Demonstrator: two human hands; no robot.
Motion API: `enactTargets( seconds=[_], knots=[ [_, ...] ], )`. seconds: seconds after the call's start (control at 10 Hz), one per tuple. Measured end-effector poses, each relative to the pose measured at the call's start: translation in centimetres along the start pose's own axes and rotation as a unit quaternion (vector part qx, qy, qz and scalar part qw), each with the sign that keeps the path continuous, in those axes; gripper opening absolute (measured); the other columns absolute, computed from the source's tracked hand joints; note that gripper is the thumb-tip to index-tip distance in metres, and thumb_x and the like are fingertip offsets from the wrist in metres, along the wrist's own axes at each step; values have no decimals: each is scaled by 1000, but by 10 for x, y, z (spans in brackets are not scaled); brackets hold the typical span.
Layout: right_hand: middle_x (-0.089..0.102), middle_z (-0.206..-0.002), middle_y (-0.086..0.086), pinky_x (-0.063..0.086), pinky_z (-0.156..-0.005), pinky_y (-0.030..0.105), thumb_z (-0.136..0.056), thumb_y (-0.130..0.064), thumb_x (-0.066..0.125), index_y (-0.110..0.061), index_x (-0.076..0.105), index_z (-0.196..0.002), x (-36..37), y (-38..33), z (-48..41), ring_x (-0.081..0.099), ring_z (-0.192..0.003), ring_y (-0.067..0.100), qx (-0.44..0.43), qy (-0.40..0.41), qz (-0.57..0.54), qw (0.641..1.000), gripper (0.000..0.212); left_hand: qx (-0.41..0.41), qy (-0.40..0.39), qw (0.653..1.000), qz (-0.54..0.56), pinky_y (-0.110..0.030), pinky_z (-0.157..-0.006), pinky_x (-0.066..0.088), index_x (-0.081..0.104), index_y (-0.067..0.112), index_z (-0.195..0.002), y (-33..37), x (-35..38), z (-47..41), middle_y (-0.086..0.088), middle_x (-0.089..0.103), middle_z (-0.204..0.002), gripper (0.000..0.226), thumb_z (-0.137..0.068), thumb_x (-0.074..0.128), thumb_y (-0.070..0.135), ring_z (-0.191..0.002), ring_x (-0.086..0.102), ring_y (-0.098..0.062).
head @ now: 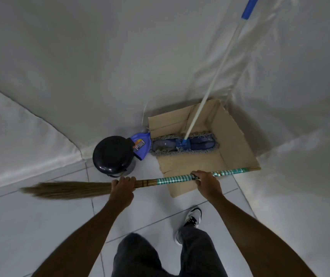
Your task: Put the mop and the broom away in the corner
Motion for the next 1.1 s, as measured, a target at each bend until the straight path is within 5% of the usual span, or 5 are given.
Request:
enactTargets(
  seconds=[0.2, 0.5, 0.7, 0.9, 1.1],
  knots=[
    [67, -128, 7, 43, -113, 35, -89, 6, 60, -8, 66, -125, 70, 94, -158, 60, -123, 24, 33, -32, -84, 995, 39, -47, -31, 998, 19, -39, -92, 41, 55, 17, -113, 32, 111, -121, -2, 65, -107, 26, -89, 51, 8, -101, 58, -25],
    [58, -137, 14, 38, -109, 23, -86, 9, 61, -1, 59, -131, 302, 253, -375, 54, -129, 29, 70, -67, -112, 989, 46, -72, -24, 997, 6, -41, -94, 45, 59, 15, -110, 17, 374, -334, -8, 53, -115, 25, -86, 59, 11, -102, 53, -27],
    [27, -163, 9, 25, -120, 28, -81, 4, 60, -11, 38, -151, 435, 326, -469, 29, -149, 27, 51, -129, -53, 989, 74, -105, -44, 993, -27, -51, -102, 40, 55, 9, -115, -2, 522, -423, -15, 47, -122, 28, -88, 55, 5, -111, 49, -34],
    [-19, -166, -5, 34, -116, 39, -84, 2, 59, -28, 4, -159, 488, 339, -479, 1, -155, 31, 9, -168, 0, 986, 97, -116, -27, 992, -37, -52, -93, 49, 48, 3, -123, -6, 563, -447, -20, 50, -122, 41, -84, 59, -1, -110, 53, -37],
    [-28, -163, -7, 49, -103, 52, -88, -11, 62, -40, -9, -155, 458, 317, -477, 8, -155, 27, 8, -176, 81, 981, 102, -127, -11, 992, -3, -56, -107, 40, 39, 7, -135, -10, 533, -444, -19, 50, -133, 50, -89, 59, 10, -121, 51, -37]
  ],
)
Point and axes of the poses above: each hand's wrist, its own z-axis away from the middle knuckle, its own x-axis out of the palm, y = z × x, the point moved 10 cm from there along -z, towards the middle knuckle
